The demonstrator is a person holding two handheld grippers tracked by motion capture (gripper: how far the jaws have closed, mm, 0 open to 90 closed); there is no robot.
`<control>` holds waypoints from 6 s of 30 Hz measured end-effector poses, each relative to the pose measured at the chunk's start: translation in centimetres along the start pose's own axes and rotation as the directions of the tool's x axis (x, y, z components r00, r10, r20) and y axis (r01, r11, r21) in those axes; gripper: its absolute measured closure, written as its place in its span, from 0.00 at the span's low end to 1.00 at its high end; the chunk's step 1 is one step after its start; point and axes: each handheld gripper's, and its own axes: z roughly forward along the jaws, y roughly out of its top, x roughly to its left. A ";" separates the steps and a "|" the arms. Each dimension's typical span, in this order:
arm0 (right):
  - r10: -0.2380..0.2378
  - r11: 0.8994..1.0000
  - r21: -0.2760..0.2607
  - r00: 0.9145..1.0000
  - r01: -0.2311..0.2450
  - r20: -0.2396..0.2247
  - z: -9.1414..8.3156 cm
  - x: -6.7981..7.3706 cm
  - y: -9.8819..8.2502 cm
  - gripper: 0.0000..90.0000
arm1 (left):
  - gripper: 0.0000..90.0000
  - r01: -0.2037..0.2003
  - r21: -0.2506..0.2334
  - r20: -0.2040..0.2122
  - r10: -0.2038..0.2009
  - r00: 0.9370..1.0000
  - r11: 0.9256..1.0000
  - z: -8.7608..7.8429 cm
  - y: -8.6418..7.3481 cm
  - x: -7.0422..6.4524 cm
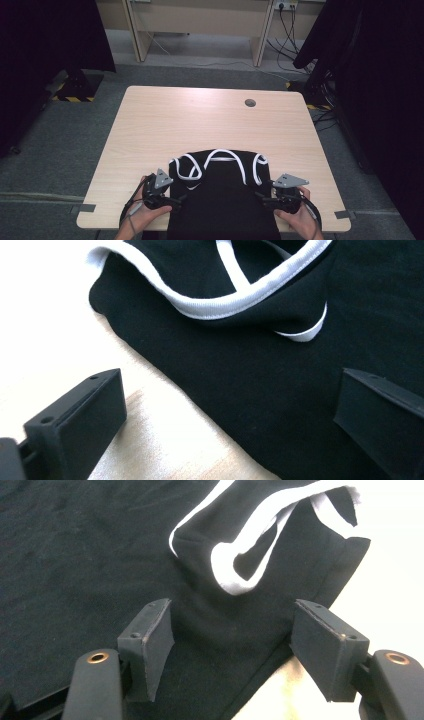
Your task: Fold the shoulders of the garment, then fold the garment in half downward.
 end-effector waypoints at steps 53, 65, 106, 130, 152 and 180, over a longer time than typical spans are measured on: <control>0.092 0.995 0.024 0.992 -0.094 0.081 1.3 -5.0 2.0 0.33 | 0.00 0.034 -0.003 -0.039 -0.035 0.999 0.999 4.9 4.8 3.0; 0.114 0.993 -0.029 0.993 -0.113 0.028 -0.4 -4.2 1.3 0.25 | 0.02 0.042 -0.029 0.020 -0.041 0.999 0.999 2.9 3.8 2.7; 0.141 0.990 -0.021 0.990 -0.141 0.018 -3.2 -2.5 -3.2 0.20 | 0.01 0.016 -0.002 -0.022 -0.016 1.000 1.000 -1.1 -1.0 2.2; 0.153 0.988 -0.037 0.988 -0.153 0.015 -3.6 -3.0 -3.1 0.20 | 0.01 0.074 -0.044 0.046 -0.072 0.996 0.996 -0.3 0.7 2.4; 0.163 0.985 -0.049 0.987 -0.163 0.002 -2.0 -5.3 0.5 0.19 | 0.01 0.107 -0.065 0.043 -0.105 0.994 0.992 3.9 8.2 4.1; 0.205 0.978 -0.035 0.979 -0.205 0.002 2.7 -8.0 5.5 0.19 | 0.03 0.152 0.038 -0.016 -0.151 0.988 0.988 10.5 13.3 4.7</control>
